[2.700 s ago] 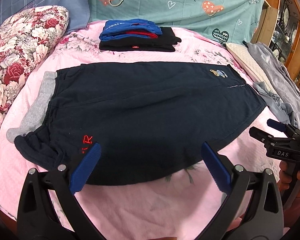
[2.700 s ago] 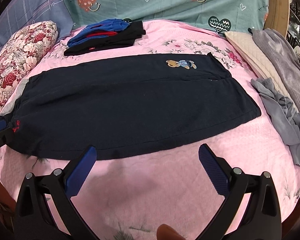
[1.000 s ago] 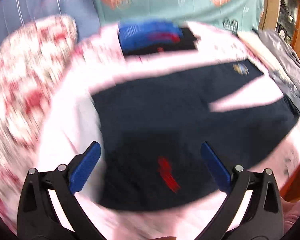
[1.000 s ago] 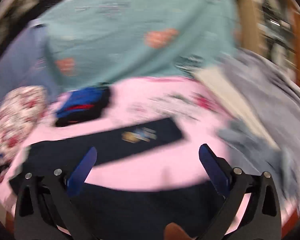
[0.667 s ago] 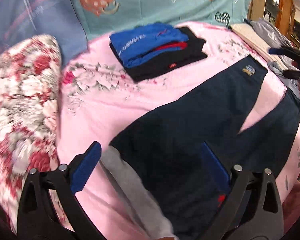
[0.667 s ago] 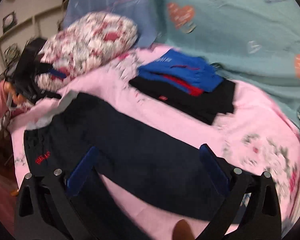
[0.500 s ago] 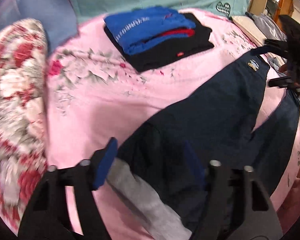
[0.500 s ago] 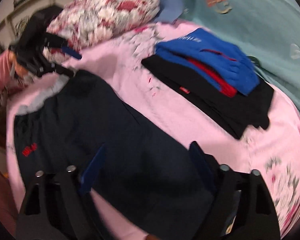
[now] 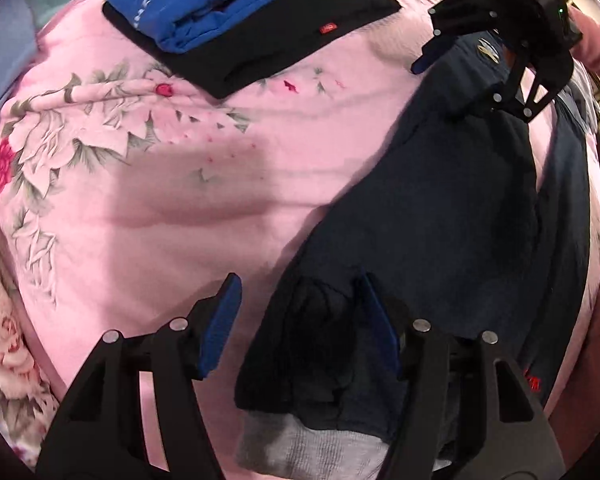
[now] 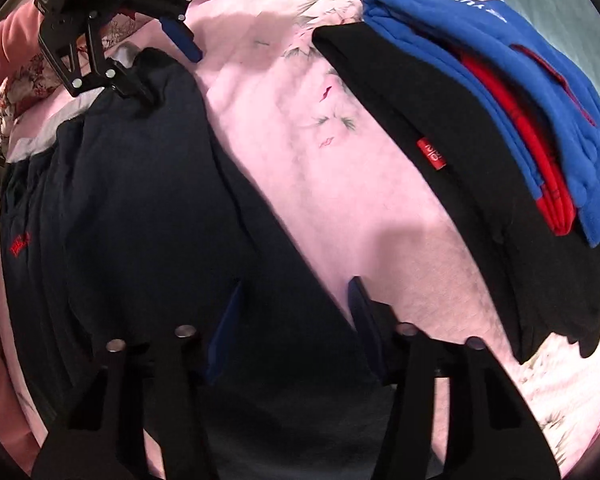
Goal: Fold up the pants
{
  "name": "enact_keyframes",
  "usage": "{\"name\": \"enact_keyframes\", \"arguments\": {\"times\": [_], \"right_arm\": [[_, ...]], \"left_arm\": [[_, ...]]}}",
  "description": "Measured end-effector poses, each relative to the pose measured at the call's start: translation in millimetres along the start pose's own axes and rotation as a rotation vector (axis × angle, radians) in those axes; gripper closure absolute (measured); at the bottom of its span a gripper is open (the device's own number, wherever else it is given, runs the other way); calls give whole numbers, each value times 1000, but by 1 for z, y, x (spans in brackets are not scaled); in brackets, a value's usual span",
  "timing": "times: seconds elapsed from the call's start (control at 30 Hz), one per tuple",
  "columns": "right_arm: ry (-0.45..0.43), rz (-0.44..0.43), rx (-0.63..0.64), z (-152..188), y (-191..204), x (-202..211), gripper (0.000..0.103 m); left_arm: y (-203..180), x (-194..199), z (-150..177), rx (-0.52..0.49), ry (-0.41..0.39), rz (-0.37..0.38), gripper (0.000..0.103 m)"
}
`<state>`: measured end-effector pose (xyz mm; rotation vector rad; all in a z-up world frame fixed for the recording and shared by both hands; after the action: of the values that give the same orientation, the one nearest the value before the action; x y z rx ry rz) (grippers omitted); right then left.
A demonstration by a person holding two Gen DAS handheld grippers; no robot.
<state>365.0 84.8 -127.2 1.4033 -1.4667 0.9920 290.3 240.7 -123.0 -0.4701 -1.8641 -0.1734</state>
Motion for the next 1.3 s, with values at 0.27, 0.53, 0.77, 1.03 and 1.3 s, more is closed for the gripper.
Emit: {"name": "enact_keyframes", "arguments": {"times": [0.27,0.53,0.77,1.03,1.3], "right_arm": [[0,29,60,4,22,9,98],[-136,155,81,16,72,90,99],[-189,303,261,61,174,141,99],[-146,272,374,122,274,80,99],[-139,230,295,135,280,47,97]], "left_arm": [[-10,8,7,-37,19,24,80],[-41,67,11,-95,-111,-89,84],[-112,141,46,-239,-208,-187,84],[-200,112,133,-336,-147,-191,85],[-206,66,171,-278,-136,-203,85]]}}
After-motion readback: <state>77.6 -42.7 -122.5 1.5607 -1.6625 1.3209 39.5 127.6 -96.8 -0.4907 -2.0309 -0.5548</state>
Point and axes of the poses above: each gripper's, at about its wrist camera, not at the fingertips, and x roughly against the way its jaws point, y to its left, z to its underside, the point moved 5 cm from there along -x, roughly the way its jaws point, and after that the axes turned 3 degrees about -y, right-handed, at the moved point
